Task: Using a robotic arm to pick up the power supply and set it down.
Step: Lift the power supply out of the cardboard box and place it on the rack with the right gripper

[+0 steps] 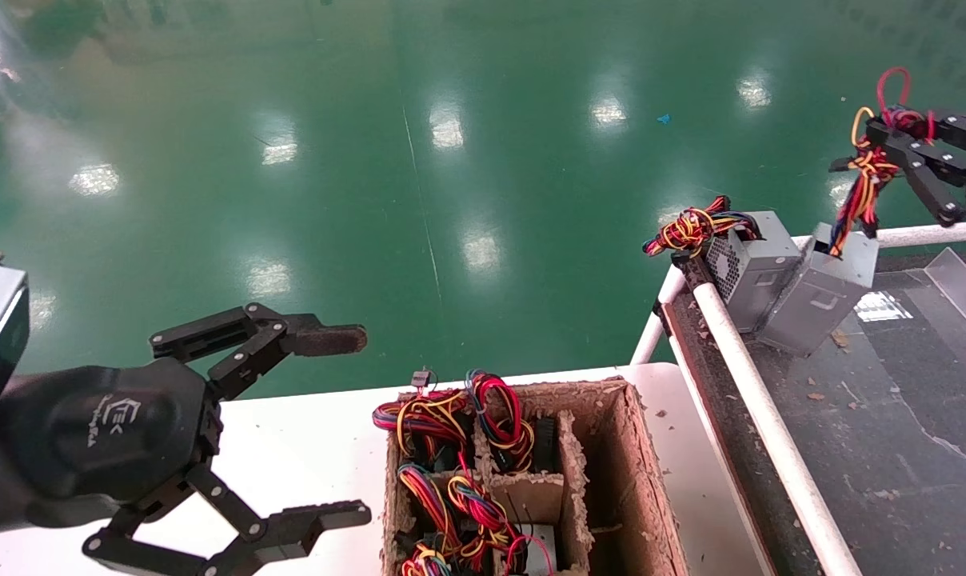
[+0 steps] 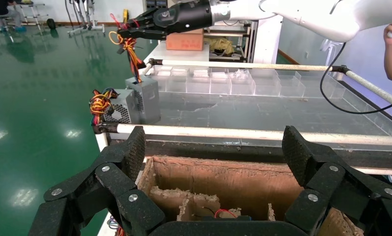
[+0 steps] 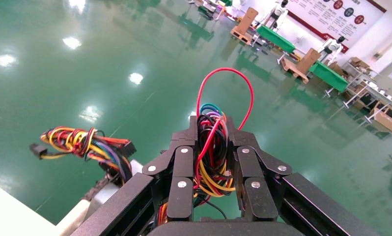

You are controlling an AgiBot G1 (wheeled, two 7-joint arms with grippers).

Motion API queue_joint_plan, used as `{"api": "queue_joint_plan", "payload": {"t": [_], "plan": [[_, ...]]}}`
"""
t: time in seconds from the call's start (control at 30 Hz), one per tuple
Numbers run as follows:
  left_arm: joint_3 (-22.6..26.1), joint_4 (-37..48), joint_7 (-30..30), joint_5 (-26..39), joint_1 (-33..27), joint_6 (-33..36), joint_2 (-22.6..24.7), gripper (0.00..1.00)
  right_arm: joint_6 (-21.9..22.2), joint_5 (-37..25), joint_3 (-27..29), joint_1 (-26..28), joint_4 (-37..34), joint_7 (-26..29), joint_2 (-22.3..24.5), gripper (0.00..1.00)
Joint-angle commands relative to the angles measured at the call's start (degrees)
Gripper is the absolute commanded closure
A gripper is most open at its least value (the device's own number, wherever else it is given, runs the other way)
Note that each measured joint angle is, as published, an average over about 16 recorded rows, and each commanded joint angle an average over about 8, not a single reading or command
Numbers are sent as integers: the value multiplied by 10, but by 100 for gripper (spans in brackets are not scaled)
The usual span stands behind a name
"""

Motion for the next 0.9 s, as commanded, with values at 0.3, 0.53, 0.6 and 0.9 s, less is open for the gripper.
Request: {"api": "queue_joint_plan", "payload": {"t": [0.3, 0.53, 0.6, 0.9], "plan": [[0, 0, 0, 0, 0, 0, 0, 0, -25, -11, -26, 72, -78, -9, -50, 100], [1, 0, 0, 0, 0, 0, 0, 0, -45, -12, -34, 99, -129, -27, -73, 75], [1, 0, 0, 0, 0, 0, 0, 0, -49, -13, -36, 105, -144, -31, -77, 50], [1, 0, 0, -1, 0, 0, 0, 0, -68, -4, -32, 123, -193, -61, -88, 0]]}}
